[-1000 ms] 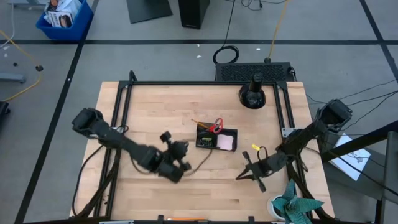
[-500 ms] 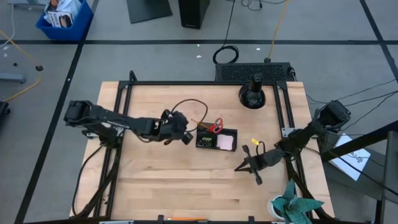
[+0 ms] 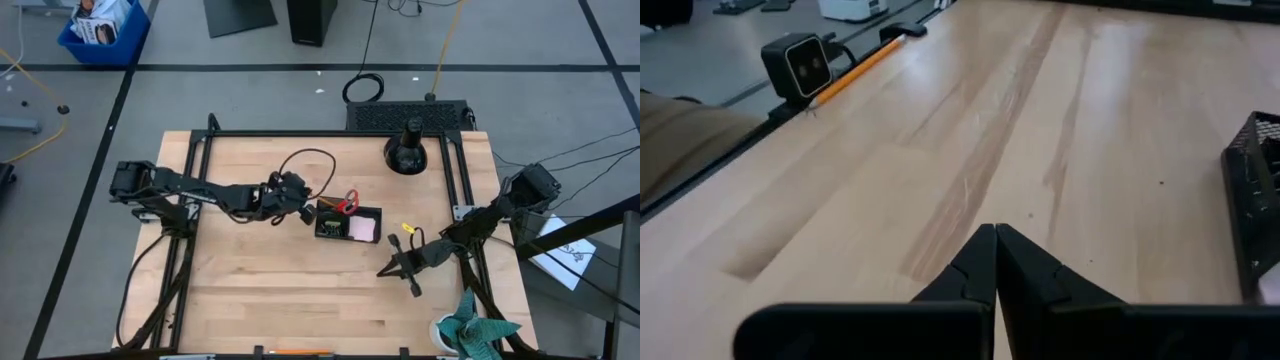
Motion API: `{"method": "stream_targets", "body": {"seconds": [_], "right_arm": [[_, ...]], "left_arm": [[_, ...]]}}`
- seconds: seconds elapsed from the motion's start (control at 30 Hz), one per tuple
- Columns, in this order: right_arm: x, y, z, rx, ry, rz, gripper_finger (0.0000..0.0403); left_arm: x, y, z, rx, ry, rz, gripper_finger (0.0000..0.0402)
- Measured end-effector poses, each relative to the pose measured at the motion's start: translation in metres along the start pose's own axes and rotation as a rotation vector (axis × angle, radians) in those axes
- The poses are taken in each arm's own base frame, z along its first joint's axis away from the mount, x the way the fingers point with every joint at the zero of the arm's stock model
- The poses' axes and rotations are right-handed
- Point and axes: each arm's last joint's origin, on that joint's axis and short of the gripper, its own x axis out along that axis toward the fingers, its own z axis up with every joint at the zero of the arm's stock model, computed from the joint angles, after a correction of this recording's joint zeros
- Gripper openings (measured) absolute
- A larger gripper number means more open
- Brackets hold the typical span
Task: Pick and place office supplies into organizer
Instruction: Adjust the yellow pencil in the black desk organizer
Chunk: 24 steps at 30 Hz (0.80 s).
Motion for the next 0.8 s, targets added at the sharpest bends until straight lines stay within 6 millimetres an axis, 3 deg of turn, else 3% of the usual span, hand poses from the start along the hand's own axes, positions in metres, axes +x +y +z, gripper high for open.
{"method": "stream_targets", "body": {"seconds": [0.17, 0.53, 0.8], "right_arm": [[0.000, 0.000, 0.001, 0.003, -0.014, -0.001, 0.0000], [0.001, -0.005, 0.003, -0.008, -0.023, -0.024, 0.0000], [0.001, -0.010, 0.007, 0.002, -0.067, -0.044, 0.0000]], "left_arm": [[0.009, -0.001, -0.005, 0.032, -0.007, 0.047, 0.0030], [0.011, -0.009, 0.010, -0.067, -0.086, -0.098, 0.0030], [0.044, -0.039, 0.009, -0.046, -0.052, -0.151, 0.0030]]}}
